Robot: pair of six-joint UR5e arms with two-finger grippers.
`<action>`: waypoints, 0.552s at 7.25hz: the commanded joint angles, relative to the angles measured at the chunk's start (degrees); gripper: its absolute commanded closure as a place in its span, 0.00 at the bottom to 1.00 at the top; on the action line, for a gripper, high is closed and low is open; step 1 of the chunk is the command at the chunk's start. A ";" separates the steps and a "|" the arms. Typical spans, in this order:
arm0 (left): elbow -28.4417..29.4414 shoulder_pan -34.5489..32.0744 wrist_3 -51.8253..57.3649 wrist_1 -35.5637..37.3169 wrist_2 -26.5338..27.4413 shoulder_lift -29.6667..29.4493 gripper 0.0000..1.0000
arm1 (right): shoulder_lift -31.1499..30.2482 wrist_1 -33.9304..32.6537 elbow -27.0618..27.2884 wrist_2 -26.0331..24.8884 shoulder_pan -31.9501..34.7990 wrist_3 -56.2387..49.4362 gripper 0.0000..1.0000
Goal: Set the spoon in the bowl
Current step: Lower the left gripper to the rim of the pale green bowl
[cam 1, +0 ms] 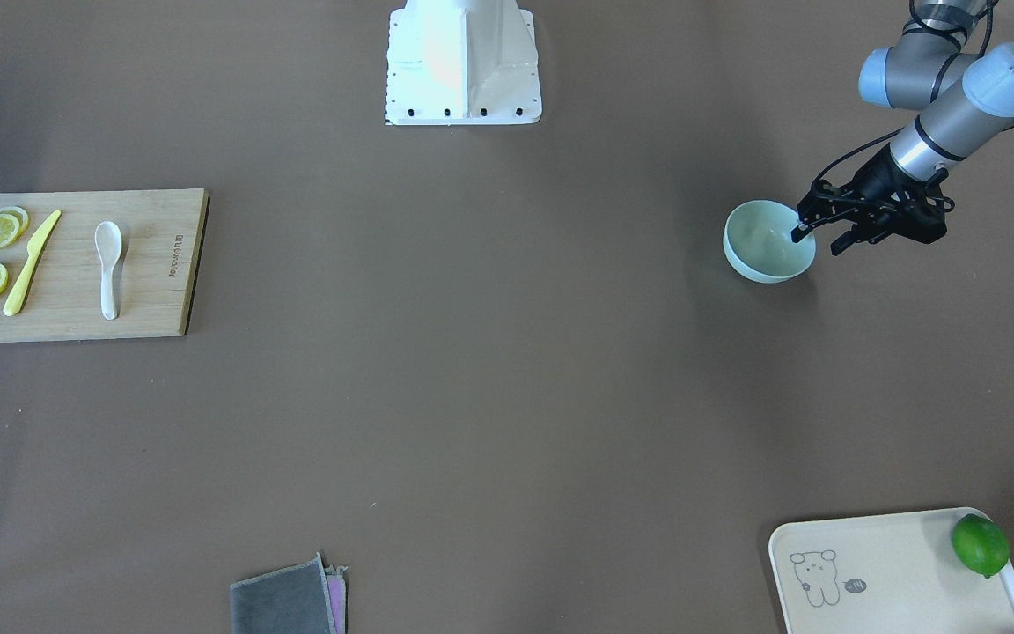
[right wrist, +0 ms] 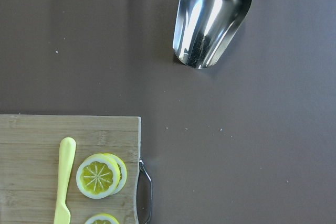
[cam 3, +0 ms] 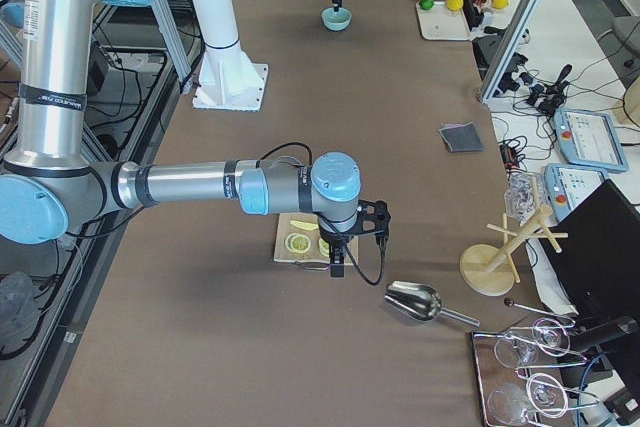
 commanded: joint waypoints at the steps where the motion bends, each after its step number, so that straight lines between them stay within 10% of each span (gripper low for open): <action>1: 1.34 0.19 -0.01 -0.22 0.00 -1.34 0.55 | 0.00 0.00 0.00 -0.03 0.00 0.06 0.00; 2: 1.08 0.19 -0.27 -0.31 -0.09 -1.34 0.86 | 0.00 0.00 0.00 -0.03 0.00 0.15 0.00; 4: 0.91 0.11 -2.29 -0.22 -0.26 -2.74 1.00 | 0.09 0.00 0.00 -0.03 0.53 0.15 0.00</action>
